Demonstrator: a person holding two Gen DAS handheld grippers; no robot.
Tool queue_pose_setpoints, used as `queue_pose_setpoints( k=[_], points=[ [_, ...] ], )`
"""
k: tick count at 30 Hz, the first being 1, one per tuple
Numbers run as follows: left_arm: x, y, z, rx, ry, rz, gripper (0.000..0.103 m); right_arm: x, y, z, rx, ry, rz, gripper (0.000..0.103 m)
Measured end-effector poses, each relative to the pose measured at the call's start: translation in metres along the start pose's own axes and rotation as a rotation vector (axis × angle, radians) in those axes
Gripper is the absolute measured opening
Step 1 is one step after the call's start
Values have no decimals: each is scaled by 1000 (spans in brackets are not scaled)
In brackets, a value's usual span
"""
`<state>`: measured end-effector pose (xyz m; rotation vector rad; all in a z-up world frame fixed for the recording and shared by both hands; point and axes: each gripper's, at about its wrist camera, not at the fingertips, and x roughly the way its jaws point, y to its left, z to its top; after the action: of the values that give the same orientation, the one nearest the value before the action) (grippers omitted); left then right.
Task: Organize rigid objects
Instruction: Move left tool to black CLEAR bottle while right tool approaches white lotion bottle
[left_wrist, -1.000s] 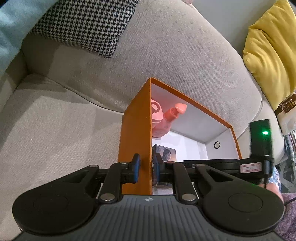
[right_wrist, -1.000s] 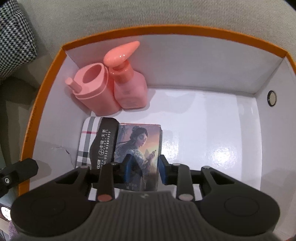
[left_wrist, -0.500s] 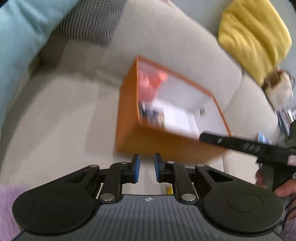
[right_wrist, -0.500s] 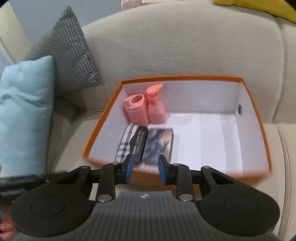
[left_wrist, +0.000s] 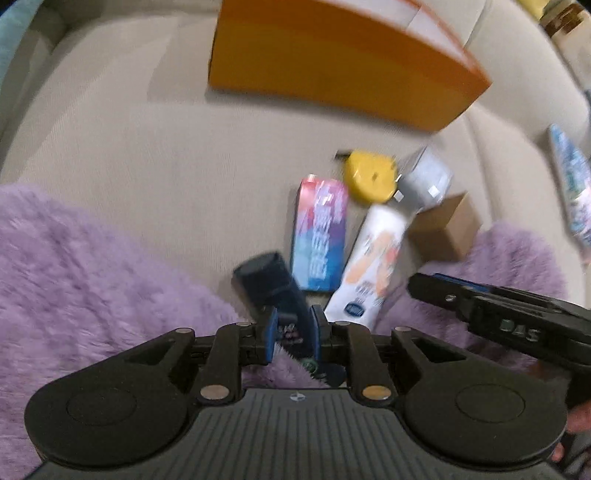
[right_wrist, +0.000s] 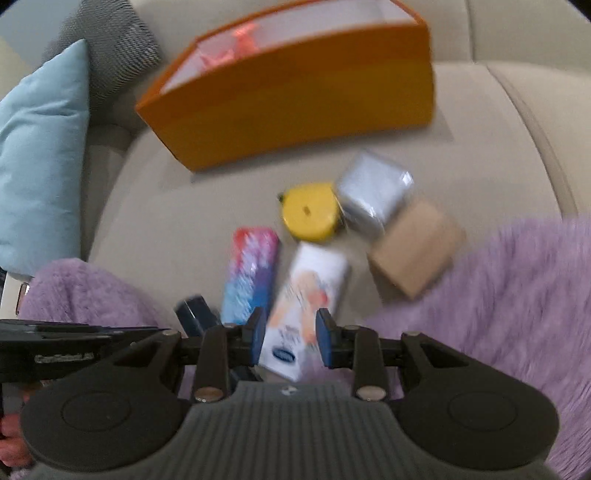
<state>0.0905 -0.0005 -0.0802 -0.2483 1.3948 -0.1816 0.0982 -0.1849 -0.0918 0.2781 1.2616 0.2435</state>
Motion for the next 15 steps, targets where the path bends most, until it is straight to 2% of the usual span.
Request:
queue_pose_setpoints(
  k=[5,10,15],
  points=[
    [20,-9,1,-2,5,56,25,8,-9,-5,29,-15,33,35],
    [29,-16,-5,21,-2,101,45,24,-21,-2,78,8,26,39],
    [43,-29,-9,96,-10,159,57,41,-19,1,73,14,-10,39]
  ],
)
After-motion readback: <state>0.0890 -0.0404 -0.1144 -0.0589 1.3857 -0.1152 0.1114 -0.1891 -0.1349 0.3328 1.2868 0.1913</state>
